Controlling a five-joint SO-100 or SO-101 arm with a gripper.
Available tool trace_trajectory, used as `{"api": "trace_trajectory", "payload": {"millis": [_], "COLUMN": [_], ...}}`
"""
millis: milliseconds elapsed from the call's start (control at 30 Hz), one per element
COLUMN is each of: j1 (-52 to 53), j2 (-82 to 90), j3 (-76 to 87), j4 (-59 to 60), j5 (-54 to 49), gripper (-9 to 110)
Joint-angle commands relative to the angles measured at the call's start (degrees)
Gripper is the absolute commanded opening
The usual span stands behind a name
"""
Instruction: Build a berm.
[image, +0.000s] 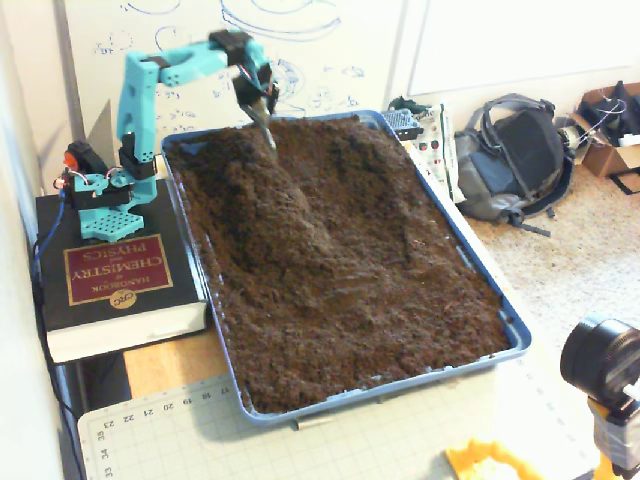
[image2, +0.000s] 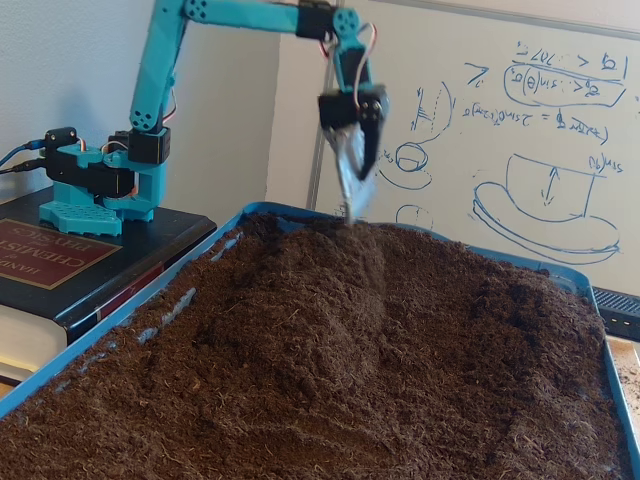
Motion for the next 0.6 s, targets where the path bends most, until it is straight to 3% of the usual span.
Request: {"api": "trace_trajectory", "payload": {"millis": [0, 67, 167, 400, 567], "j1": [0.62, 0.35, 0.18, 0.35, 1.85], "j2": [9.84, 11.25, 13.01, 23.03, 28.04], "j3": [1.58, 7.38, 18.54, 47.37, 59.33], "j4": [13.89, 18.46, 14.59, -14.94, -32.26], "j5": [-0.62, -0.79, -0.79, -0.70, -0.79], "gripper": [0, 0, 0, 0, 0]}}
